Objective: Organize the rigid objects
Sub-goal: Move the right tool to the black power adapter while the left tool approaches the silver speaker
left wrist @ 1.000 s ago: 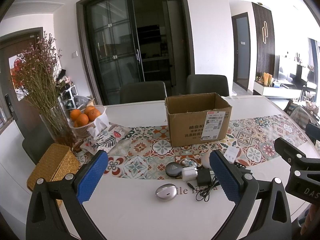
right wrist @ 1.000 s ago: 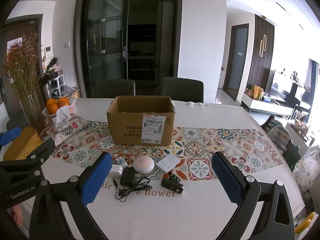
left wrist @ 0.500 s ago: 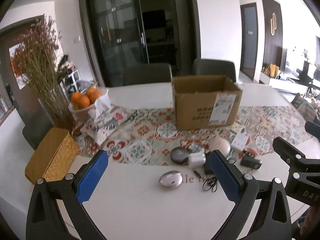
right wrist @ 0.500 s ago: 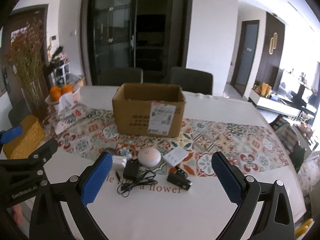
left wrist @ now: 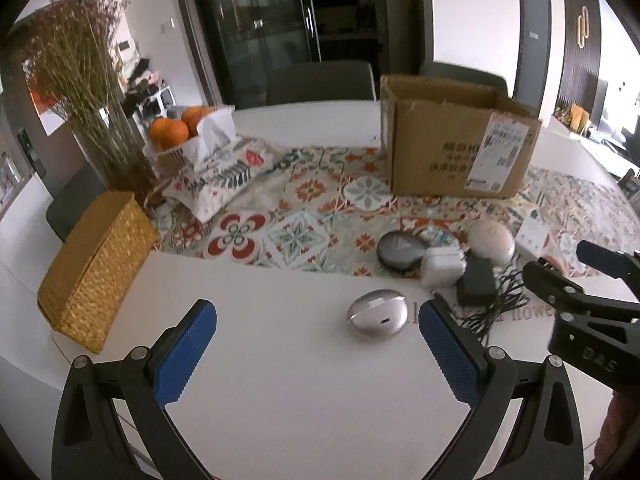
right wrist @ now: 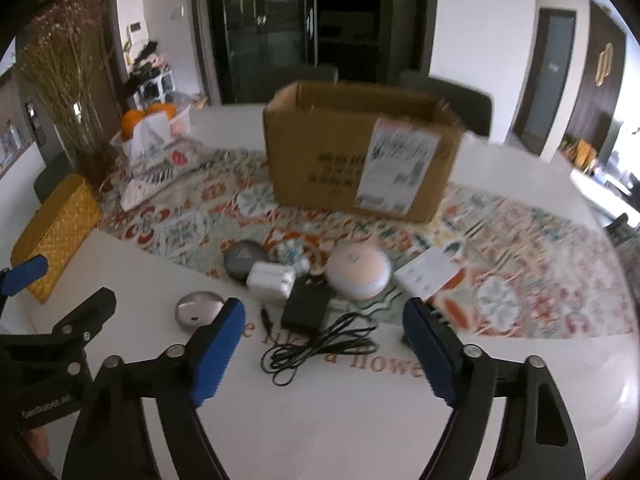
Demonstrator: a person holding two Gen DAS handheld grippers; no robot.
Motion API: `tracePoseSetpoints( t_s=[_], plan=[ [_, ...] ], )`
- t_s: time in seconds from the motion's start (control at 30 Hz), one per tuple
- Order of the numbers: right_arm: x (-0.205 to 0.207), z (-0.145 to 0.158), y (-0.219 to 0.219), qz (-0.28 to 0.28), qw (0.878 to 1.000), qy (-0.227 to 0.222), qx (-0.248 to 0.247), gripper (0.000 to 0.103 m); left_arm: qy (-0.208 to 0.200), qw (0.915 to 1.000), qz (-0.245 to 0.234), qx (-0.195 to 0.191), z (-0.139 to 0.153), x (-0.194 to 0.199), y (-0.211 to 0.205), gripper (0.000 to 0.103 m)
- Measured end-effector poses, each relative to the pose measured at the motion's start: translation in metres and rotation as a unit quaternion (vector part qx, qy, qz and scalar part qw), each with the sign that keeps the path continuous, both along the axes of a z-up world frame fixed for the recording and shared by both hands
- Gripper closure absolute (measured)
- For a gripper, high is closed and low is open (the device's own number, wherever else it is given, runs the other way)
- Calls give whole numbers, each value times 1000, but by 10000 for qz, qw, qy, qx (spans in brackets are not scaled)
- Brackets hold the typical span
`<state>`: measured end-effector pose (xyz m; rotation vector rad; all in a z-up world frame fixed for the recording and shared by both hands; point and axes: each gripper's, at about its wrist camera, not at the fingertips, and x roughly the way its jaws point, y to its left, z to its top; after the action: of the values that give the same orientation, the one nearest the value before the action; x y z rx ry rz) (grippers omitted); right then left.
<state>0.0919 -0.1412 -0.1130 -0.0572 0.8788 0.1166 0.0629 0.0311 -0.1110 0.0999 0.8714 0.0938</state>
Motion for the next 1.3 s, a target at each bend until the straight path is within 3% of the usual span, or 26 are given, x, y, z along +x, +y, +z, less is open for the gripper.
tracePoseSetpoints(
  t_s=[0.1,0.43,1.3],
  plan=[
    [12,-19,6,101,9996,270,-3,34,61,9999,70,111,-9,3,3,0],
    [37,-64,18,232,9977,627,-95,44,122,9989,-6,444,-34,17,2,0],
    [68,-108,24,275,9949,866,-433,56,336,9988,-95,339,-63,35,-6,0]
  ],
)
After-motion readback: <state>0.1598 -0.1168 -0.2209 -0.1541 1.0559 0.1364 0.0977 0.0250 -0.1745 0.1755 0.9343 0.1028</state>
